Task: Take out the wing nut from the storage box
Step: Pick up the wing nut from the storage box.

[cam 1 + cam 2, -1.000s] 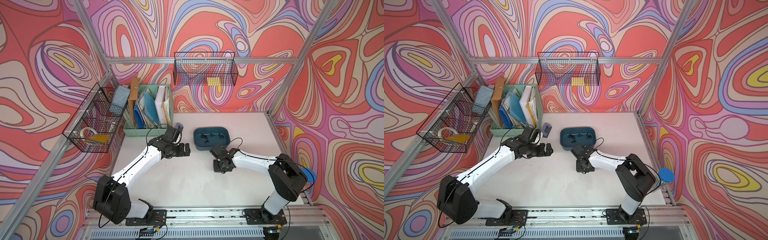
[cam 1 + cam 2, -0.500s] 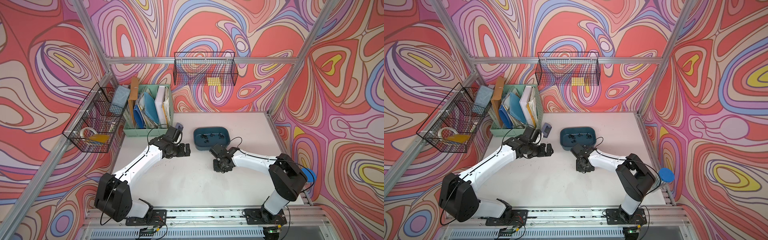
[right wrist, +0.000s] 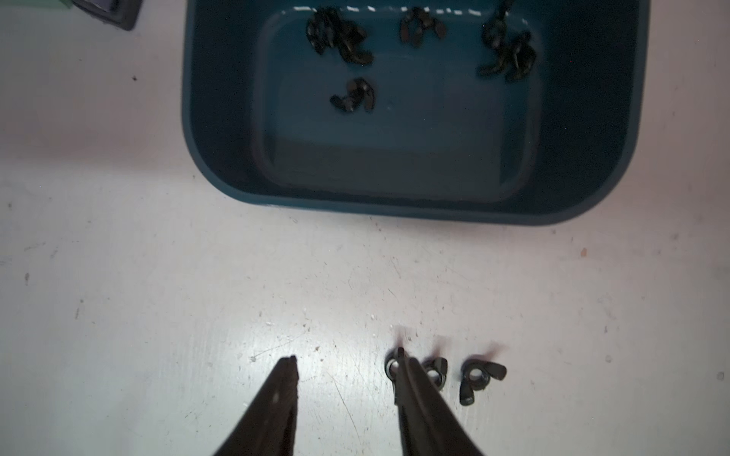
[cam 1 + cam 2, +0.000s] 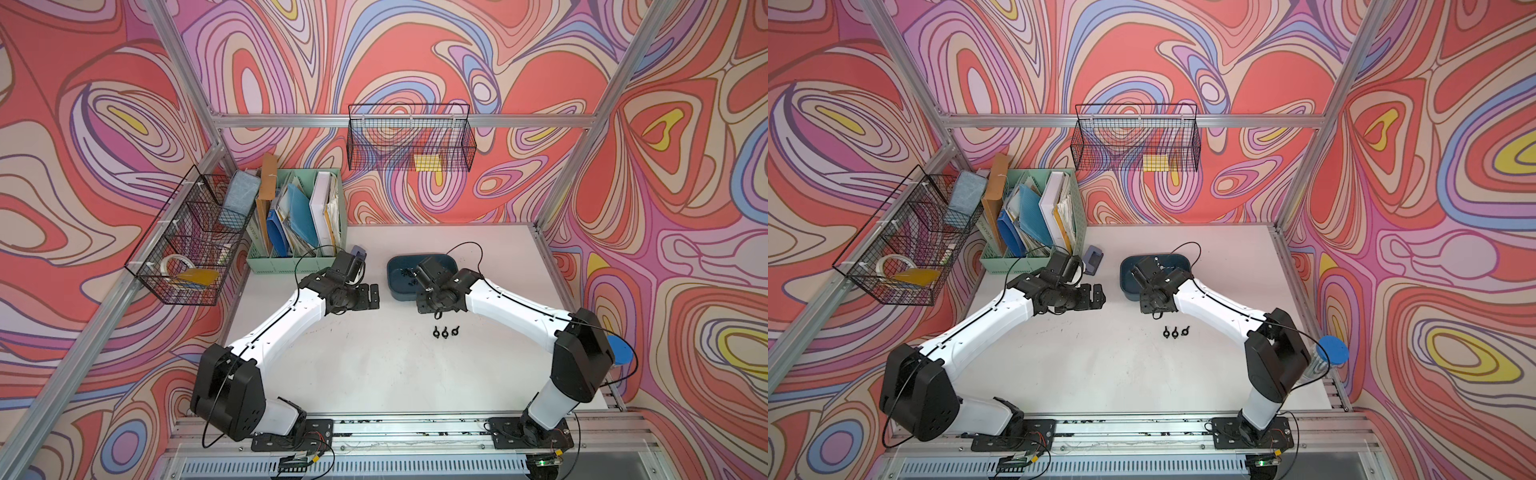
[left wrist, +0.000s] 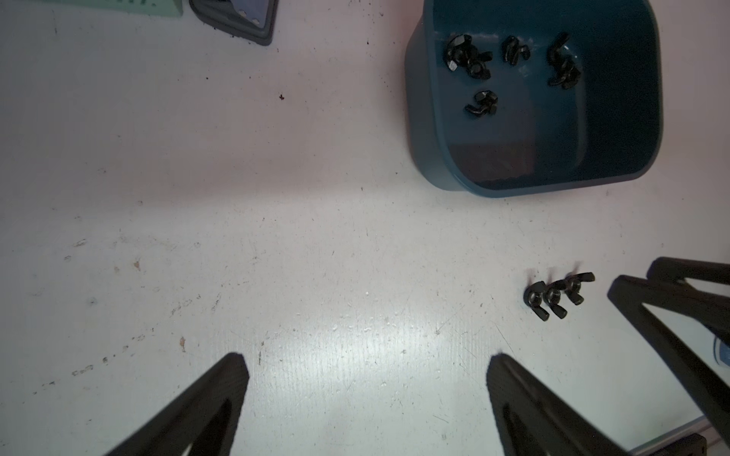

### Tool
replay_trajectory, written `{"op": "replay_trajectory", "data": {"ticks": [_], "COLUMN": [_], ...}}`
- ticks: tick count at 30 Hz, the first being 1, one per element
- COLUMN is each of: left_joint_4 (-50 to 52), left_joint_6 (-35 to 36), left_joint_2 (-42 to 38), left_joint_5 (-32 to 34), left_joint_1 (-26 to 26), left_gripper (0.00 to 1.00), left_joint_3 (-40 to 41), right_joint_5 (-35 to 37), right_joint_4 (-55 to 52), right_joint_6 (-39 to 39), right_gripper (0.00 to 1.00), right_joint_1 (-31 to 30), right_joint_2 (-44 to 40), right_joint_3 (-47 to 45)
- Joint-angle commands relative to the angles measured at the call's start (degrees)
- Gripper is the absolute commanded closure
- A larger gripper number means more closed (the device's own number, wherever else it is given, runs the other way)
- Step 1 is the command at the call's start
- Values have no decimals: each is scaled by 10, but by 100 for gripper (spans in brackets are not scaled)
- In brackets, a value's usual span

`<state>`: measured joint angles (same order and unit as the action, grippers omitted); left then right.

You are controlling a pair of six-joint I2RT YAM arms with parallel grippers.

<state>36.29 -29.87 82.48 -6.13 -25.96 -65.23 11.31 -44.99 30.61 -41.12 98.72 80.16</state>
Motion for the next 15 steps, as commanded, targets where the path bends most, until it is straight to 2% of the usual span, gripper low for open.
{"op": "replay_trajectory", "data": {"ticks": [1,12,15], "left_joint_4": [0,12,10], "left_joint_6": [12,23,29], "left_joint_2": [16,44,53], "left_joint_5": [7,5,6], "left_joint_1": [-1,-1,-1], "left_gripper": [1,1,1], "left_joint_3": [-29,-67,-76], "right_joint_5": [-2,-60,-67], "right_joint_4": [3,41,50], "right_joint_6": [-53,-105,-115], "right_gripper": [61,77,78], "right_joint_1": [24,94,104], "right_joint_2": [69,215,241], "right_joint_3": [60,195,221]}}
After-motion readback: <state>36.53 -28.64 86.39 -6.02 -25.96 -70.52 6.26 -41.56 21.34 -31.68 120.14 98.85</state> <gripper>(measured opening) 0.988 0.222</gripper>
